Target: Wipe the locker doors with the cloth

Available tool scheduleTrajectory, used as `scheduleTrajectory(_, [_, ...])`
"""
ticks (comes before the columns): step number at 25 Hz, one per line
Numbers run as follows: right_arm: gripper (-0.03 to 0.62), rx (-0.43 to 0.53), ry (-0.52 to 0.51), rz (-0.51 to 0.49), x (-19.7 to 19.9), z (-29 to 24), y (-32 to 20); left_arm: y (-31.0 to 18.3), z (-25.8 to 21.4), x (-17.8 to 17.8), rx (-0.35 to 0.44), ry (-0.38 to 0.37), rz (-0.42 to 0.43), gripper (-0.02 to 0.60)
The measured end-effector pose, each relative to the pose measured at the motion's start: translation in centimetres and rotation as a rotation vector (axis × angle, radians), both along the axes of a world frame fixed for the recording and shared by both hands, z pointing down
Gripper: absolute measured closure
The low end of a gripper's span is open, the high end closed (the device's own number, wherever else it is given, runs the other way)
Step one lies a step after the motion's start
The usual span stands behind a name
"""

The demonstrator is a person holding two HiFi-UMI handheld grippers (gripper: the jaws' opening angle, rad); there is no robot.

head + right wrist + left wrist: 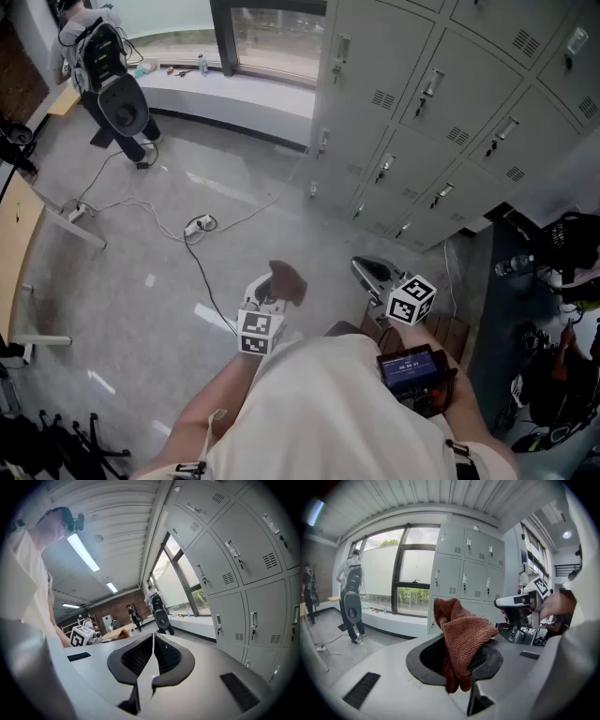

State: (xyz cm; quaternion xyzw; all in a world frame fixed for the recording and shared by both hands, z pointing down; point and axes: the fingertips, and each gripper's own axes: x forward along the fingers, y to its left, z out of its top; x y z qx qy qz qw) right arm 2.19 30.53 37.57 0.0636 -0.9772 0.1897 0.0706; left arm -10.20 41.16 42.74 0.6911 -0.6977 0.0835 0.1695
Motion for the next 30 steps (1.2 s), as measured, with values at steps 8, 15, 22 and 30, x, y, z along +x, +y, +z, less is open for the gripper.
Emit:
scheduleTrajectory(8, [0.574,-0.039,0.008,-0.056,-3.2,2.0,-2.6,-3.1,1.4,-2.0,-0.04,-0.003,-0.009,0.503])
scheduleTrajectory(15, [0.574,-0.071,0.009,-0.034,-4.1,3.8,-10.7,-10.7,2.3,-2.1,-0.069,-0.021,0.04,0.505])
scheduleTrajectory(22, [0.574,-0.106,-0.013,-0.024,-5.1,11.5,-19.9,-21.1,8.6,-2.3,-0.085,-0.05,0.068,0.505])
scheduleTrajectory(30, [0.574,-0.137,-0.005,0.052,-3.9,5.0,-29.0,-31.2,0.7,-2.2,-0.103,-0.055,0.107,0.505])
